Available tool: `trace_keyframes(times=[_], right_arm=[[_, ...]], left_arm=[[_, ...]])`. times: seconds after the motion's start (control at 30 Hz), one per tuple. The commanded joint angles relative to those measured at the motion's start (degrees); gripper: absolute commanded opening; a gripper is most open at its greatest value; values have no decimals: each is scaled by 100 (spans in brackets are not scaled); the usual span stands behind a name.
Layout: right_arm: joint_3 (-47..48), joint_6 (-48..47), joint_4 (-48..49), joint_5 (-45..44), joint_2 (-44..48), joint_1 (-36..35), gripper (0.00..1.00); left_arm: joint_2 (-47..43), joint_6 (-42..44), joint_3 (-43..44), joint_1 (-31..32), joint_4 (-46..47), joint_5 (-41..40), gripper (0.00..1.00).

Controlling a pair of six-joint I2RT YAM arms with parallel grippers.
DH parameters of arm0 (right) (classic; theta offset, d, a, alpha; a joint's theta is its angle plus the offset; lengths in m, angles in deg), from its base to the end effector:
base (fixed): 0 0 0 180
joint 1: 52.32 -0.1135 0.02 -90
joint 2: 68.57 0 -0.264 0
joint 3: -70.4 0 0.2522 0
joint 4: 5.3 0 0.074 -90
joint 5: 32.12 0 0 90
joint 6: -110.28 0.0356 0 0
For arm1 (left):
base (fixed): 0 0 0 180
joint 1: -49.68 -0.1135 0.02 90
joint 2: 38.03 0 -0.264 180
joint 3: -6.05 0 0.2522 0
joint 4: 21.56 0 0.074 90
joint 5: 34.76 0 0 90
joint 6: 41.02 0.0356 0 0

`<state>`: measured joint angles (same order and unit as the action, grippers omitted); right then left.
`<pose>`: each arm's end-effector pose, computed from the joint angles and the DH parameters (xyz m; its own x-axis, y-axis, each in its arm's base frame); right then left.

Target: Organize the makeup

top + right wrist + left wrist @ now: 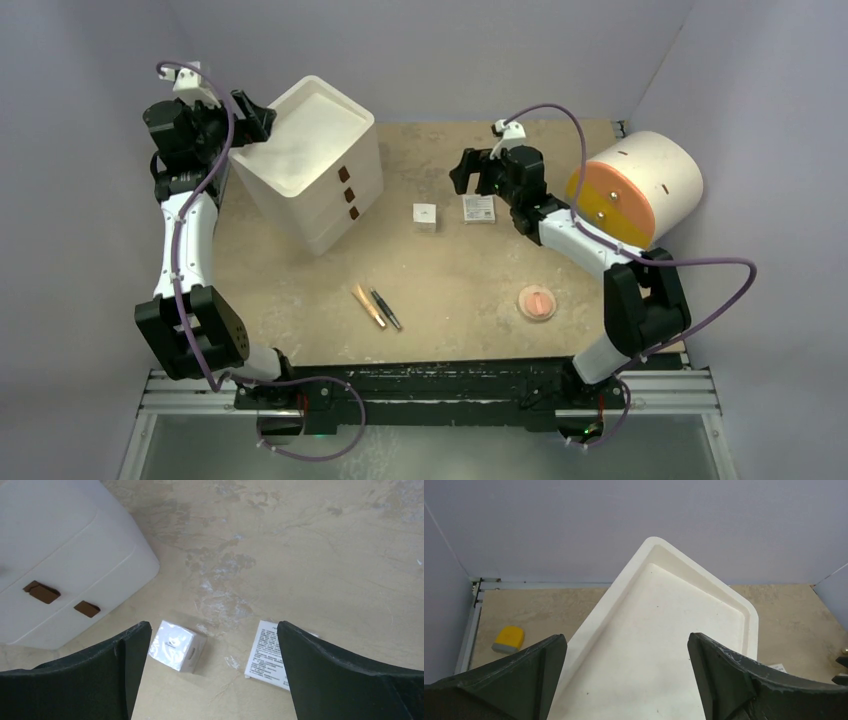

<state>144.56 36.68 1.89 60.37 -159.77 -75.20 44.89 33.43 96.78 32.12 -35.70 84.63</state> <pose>0.3445 0.1471 0.2848 -0.2720 0.1914 -0.9431 -0.3660 0.8858 0.2853 0.3310 0.0864 0.3982 -0.1555 -0.2942 -0.9430 0.1666 0.9331 -0.3186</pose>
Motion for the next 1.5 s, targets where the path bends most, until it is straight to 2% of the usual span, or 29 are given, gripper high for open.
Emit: trace_keyframes(times=[0.0, 0.2, 0.4, 0.43, 0.53, 0.6, 0.77, 0.9, 1.03, 1.27, 1.4, 1.47], right_arm=[[2, -272, 457, 30, 248, -174, 99], [63, -841, 307, 709, 246, -271, 99], [-74, -1417, 920, -275, 372, -856, 99], [35, -1341, 854, -491, 332, -910, 99], [803, -1150, -265, -596, 24, -933, 99], [1114, -1143, -686, -664, -185, -981, 99], [1427, -1065, -870, -1025, -560, -1136, 99], [1723, -855, -833, -670, -864, -1219, 99], [1740, -694, -154, 90, -1091, -1357, 93], [1351, 374, 2008, 1796, -1426, -1365, 85], [1166, 1215, 3375, 2035, -1748, -1362, 80], [1310, 1500, 3663, 2101, -2001, -1360, 76]], left_arm=[[18, -8, 36, -10, 485, 239, 98], [452, 221, 514, -10, 191, 247, 98], [470, 252, 419, -10, 326, 512, 98], [449, 277, 389, -15, 324, 512, 98], [398, 382, 379, -10, 233, 512, 98], [361, 401, 409, -9, 157, 519, 98], [244, 409, 349, -9, 150, 596, 98], [299, 307, 300, -3, 315, 817, 98], [436, 272, 353, -9, 313, 893, 98], [598, 331, 378, -8, 246, 885, 98], [667, 338, 419, -2, 185, 909, 98], [686, 349, 448, -4, 143, 920, 98]])
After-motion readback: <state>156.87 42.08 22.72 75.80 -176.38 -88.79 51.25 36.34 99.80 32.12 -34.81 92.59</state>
